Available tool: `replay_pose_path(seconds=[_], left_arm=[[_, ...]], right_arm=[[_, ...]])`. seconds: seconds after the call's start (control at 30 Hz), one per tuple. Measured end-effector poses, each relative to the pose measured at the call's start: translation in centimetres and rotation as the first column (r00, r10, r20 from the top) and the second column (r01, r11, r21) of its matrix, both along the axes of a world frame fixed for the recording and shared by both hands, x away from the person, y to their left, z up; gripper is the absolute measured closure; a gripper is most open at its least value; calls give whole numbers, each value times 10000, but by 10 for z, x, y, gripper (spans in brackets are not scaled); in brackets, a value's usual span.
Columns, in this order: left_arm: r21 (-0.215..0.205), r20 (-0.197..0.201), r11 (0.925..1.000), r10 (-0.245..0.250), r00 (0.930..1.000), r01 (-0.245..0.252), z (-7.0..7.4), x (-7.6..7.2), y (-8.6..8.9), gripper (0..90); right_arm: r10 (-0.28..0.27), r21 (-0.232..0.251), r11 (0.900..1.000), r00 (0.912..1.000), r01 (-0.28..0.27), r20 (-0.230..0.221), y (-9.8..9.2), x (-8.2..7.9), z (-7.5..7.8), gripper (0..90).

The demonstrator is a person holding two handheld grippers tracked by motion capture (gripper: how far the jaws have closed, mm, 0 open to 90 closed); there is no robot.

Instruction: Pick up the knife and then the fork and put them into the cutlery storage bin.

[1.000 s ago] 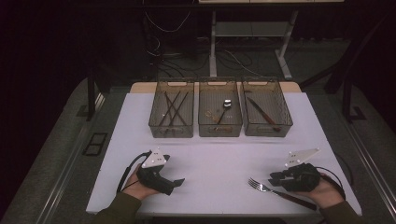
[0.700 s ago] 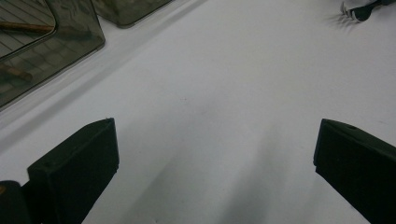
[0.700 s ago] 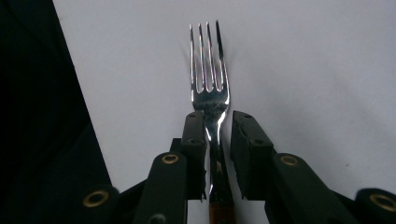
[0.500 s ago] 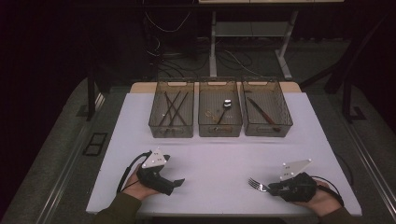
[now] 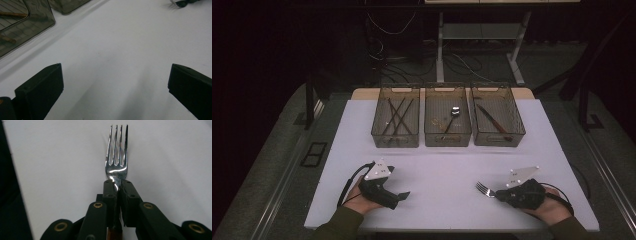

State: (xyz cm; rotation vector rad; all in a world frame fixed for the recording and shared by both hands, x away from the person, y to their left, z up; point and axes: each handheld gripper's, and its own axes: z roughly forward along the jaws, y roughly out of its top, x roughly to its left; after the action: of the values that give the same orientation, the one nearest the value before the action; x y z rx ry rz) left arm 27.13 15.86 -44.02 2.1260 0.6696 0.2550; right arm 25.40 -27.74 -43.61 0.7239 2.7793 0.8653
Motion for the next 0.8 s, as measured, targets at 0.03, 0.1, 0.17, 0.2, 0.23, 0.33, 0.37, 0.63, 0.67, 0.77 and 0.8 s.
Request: replay_pose_path(seconds=[0.03, 0.1, 0.17, 0.2, 0.23, 0.33, 0.37, 0.63, 0.67, 0.77, 0.8], left_arm=[[-13, 13, 10000, -2, 10000, 2, 0, 0, 0, 0], [-10, -12, 10000, -3, 10000, 3, 0, 0, 0, 0], [-18, -14, 10000, 3, 10000, -3, 0, 0, 0, 0], [4, -6, 10000, -12, 10000, 12, 0, 0, 0, 0], [-3, -8, 10000, -9, 10000, 9, 0, 0, 0, 0], [-20, -2, 10000, -26, 10000, 26, 0, 0, 0, 0], [-25, 2, 10000, -31, 10000, 31, 0, 0, 0, 0], [11, -18, 10000, -44, 10000, 44, -1, 0, 0, 0], [-1, -11, 10000, -35, 10000, 35, 0, 0, 0, 0], [-29, -29, 10000, -29, 10000, 29, -1, 0, 0, 0], [12, -32, 10000, -54, 10000, 54, -1, 1, 1, 0]], right_arm=[[-41, -19, 10000, 10000, 41, 37, 1, 4, 0, 828], [-45, -73, 10000, 9999, 46, 115, 4, 12, 0, 828], [-146, -88, 9999, 9999, 147, 79, 6, 18, 0, 828], [-109, -53, 9999, 9999, 110, 44, 7, 20, 0, 828], [-195, -18, 9998, 9998, 195, -32, 7, 21, 0, 825], [-282, 114, 9995, 9995, 284, -152, 5, 21, 3, 780], [-414, 258, 9988, 9991, 416, -75, 3, 20, 7, 752], [-681, -828, 9947, 9939, 610, -866, -9, 15, 26, 657], [-670, -1089, 9924, 9938, 572, -892, -9, 14, 25, 662], [-630, -1520, 9873, 9928, 470, -1024, -11, 12, 22, 676], [-655, -1607, 9858, 9923, 480, -1052, -12, 12, 21, 680]])
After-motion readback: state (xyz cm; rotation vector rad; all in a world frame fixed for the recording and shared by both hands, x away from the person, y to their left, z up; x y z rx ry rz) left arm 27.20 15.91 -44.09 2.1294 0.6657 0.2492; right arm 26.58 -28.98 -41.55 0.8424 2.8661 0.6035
